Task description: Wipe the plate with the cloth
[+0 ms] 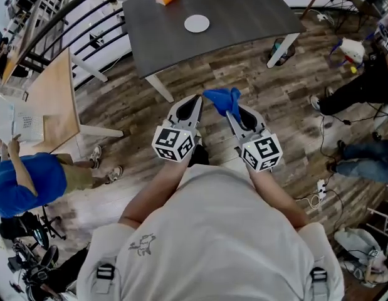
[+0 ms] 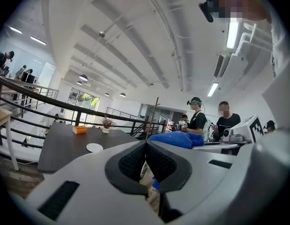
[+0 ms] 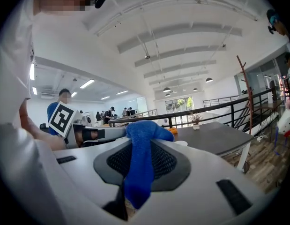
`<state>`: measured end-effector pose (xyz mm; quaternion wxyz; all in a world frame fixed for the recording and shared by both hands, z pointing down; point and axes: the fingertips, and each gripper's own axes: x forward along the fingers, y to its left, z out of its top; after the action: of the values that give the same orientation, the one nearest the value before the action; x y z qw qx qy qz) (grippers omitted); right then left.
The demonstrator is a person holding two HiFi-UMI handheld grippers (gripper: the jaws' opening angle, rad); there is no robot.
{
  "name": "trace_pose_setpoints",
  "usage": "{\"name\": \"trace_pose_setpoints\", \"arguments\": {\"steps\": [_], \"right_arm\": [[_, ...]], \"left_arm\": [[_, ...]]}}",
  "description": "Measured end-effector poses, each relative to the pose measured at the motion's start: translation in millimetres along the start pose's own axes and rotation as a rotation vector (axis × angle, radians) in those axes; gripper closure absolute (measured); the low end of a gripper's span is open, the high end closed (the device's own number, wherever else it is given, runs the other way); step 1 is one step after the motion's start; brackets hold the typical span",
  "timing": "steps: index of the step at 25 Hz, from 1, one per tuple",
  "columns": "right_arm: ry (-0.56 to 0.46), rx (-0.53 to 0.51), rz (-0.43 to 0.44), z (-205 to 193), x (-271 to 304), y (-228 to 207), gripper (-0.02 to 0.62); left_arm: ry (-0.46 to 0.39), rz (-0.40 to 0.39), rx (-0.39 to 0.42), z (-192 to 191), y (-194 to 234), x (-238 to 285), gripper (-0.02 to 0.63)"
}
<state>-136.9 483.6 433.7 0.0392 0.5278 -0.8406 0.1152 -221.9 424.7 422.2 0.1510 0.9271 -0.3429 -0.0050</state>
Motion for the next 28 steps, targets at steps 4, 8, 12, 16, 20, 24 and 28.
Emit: {"name": "trace_pose_setpoints", "arguments": {"steps": [4,8,12,16,20,24,28], "right_arm": [[0.008,0.016,-0.016,11,71,-15,0.508],[0.015,0.017,-0.026,24,131,-24,0.508],[0.024,0.027,-0.042,31,173,-31,0.506],[0.02,0.031,-0.049,39,204,-43,0.508],[0.01,0.043,-0.059,46,222,-62,0.508],[0.0,0.046,-0.053,56,245,-84,0.508],[0.004,0.061,-0.017,59,277,-108,0.508]], "left_arm": [[0.018,-0.021,-0.015,17,62,35,0.598],[0.024,-0.056,-0.013,38,114,60,0.598],[0.037,-0.082,-0.026,50,153,78,0.598],[0.039,-0.088,-0.032,59,180,90,0.598],[0.046,-0.086,-0.039,65,199,107,0.598],[0.053,-0.076,-0.035,72,213,129,0.598],[0.057,-0.043,-0.045,75,235,156,0.598]]}}
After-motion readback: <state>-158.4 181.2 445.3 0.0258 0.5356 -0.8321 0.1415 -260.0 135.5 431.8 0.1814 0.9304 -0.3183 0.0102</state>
